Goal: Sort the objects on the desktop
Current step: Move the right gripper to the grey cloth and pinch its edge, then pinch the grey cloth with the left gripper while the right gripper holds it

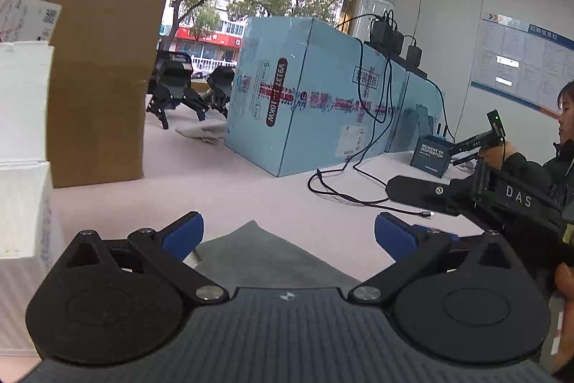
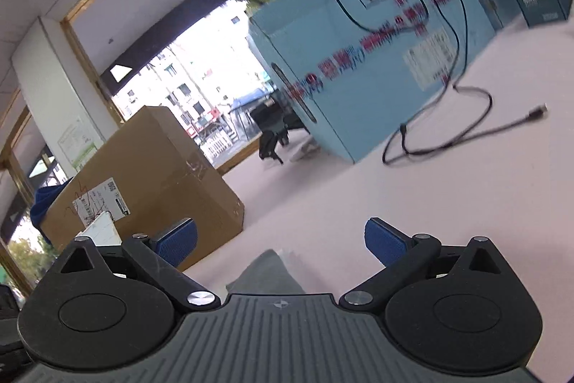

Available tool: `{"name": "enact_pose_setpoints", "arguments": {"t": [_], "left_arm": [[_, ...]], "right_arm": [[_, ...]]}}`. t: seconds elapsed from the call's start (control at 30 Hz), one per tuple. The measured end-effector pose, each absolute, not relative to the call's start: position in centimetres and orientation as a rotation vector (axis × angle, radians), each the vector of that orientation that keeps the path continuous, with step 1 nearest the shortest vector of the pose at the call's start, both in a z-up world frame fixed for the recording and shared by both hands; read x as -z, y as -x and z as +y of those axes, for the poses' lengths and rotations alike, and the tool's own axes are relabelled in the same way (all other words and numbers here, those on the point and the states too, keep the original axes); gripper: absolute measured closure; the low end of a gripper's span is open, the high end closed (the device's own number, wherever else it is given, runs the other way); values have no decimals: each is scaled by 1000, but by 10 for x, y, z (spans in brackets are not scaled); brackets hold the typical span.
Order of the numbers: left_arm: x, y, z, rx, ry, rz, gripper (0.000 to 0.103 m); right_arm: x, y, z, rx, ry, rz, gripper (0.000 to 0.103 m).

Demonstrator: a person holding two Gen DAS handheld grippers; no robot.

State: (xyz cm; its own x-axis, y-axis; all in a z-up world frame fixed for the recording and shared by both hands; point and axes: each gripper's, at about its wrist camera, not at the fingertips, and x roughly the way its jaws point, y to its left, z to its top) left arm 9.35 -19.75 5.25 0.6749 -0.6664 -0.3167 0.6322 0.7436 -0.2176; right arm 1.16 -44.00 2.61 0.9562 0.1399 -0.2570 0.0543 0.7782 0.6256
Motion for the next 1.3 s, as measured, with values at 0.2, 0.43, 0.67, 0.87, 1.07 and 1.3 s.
{"name": "enact_pose_setpoints", "arguments": {"t": [0.2,0.43,0.67,0.87,1.07,1.3], "left_arm": [[-27,-121,-187,702,165,522,1],[-19,-137,-170,608,277,570,1],[-21,-134,-167,620,290,536,1],[-23,-134,-165,625,304,536,1],[-38,-139,-165,634,320,554,1],[-57,-142,-184,691,264,627,1]], "right_arm": [[-16,-31,-444,-85,-770,446,11],[-17,-31,-419,-85,-603,522,50],[-14,-36,-419,-123,-597,574,69],[-15,-35,-416,-116,-562,574,97],[-24,-24,-417,-122,-532,481,97],[-28,-21,-419,-126,-532,460,97]]}}
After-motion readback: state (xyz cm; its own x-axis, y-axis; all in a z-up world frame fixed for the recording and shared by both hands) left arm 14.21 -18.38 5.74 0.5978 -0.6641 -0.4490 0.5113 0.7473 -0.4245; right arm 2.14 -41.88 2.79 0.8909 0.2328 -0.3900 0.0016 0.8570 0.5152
